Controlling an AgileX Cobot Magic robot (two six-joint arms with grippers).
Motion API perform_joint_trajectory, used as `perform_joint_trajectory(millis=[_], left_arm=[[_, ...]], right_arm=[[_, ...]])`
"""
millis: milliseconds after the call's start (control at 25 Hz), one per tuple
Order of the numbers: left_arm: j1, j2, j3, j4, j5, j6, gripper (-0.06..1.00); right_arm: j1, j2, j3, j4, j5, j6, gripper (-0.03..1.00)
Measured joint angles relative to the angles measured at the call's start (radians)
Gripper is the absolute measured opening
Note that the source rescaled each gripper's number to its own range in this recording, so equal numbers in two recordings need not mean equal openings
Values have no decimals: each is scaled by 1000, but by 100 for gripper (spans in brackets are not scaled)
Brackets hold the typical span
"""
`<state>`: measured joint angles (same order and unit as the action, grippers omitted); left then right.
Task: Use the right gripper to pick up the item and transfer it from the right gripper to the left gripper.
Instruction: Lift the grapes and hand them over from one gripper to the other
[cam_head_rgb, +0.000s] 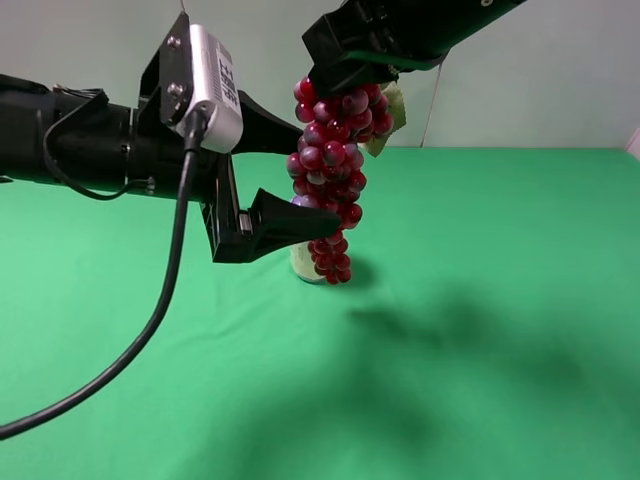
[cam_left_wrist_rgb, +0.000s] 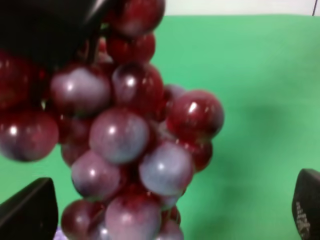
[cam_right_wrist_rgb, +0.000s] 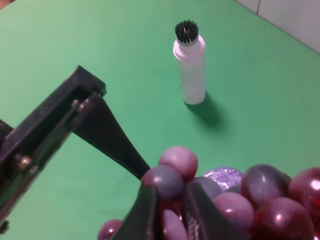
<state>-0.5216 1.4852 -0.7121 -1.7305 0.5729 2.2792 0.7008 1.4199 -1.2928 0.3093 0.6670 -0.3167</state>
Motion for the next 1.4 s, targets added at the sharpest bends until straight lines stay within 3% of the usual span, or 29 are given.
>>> perform_joint_trajectory(millis=[440,760,920,1000,1080,1120,1400], left_arm=[[-1,105,-87,1,-25,-57,88],[-57,194,-140,0,-22,-56,84],[-61,196,-147,0,-29,-52,64],[-61,196,-147,0,-33,-52,40],[-61,196,-147,0,-35,-44,7],[-61,196,-147,0,-36,-34,0],[-61,196,-147,0,-36,25,1]], right_arm=[[0,0,0,0,0,0,0],[0,0,0,0,0,0,0],[0,0,0,0,1,0,0],[0,0,0,0,1,0,0],[0,0,0,0,2,0,0],[0,0,0,-1,2,0,0],[0,0,0,-1,2,0,0]])
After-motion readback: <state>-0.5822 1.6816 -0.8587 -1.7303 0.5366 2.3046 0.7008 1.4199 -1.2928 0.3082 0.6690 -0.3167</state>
